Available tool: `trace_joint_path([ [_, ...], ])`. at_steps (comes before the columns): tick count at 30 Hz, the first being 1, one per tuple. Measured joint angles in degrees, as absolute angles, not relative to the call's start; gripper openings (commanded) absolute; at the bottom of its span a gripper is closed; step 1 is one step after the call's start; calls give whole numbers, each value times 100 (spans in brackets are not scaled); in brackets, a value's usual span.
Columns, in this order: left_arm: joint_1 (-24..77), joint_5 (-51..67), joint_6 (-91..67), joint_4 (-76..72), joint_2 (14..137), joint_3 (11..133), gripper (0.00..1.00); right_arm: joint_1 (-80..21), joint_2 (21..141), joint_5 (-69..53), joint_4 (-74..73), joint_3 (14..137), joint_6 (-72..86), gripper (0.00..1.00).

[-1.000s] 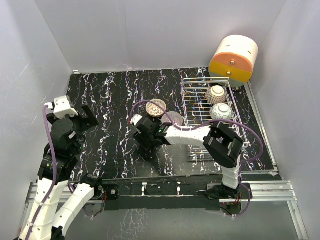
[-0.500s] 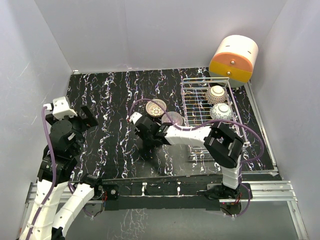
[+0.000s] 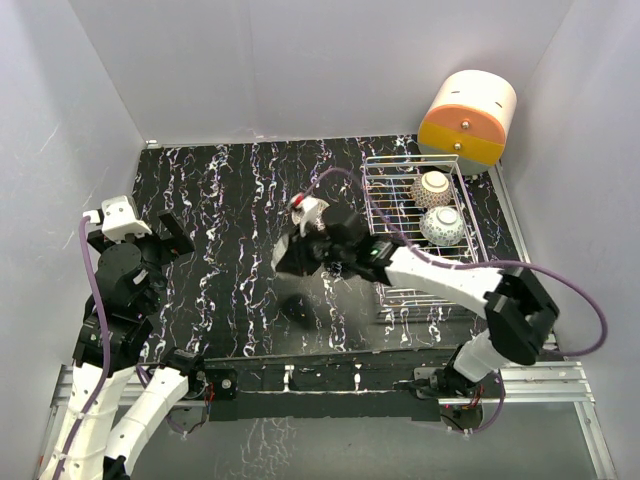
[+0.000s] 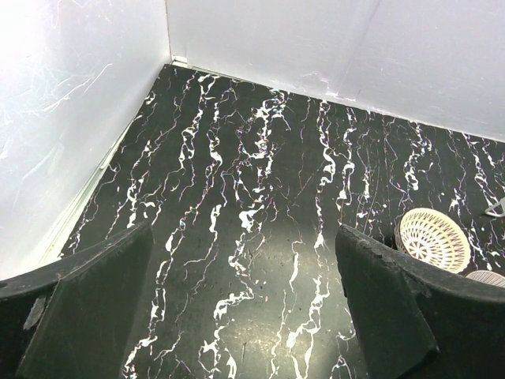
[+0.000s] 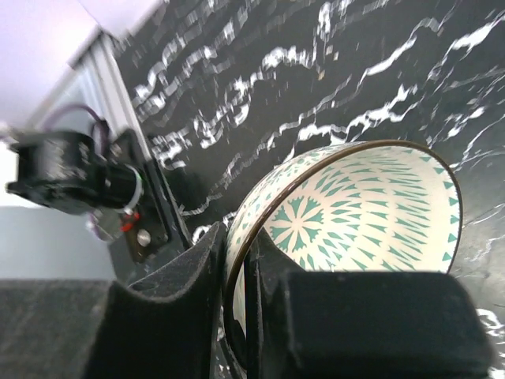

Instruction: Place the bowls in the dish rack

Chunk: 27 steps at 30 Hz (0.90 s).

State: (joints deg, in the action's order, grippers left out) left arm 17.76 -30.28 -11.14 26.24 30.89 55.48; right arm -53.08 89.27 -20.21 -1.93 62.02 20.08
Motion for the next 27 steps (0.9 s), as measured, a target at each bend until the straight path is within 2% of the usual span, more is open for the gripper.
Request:
trace_joint_path([
  [8,1776,-3020,-1116,2624,3089,5548,97,-3529,7644,-2727,829,5509,2930,11],
  [14,1776,-2995,-1116,2624,3089,5551,97,-2060,7312,-2882,1660,5140,3636,11],
  [21,1776,-2978,-1111,2637,3092,5553,97,-751,7533,-2891,3208,3953,5063,11],
  [27,1776,-2956,-1098,2668,3159,5607,97,-454,8506,-2812,4497,3607,6080,11],
])
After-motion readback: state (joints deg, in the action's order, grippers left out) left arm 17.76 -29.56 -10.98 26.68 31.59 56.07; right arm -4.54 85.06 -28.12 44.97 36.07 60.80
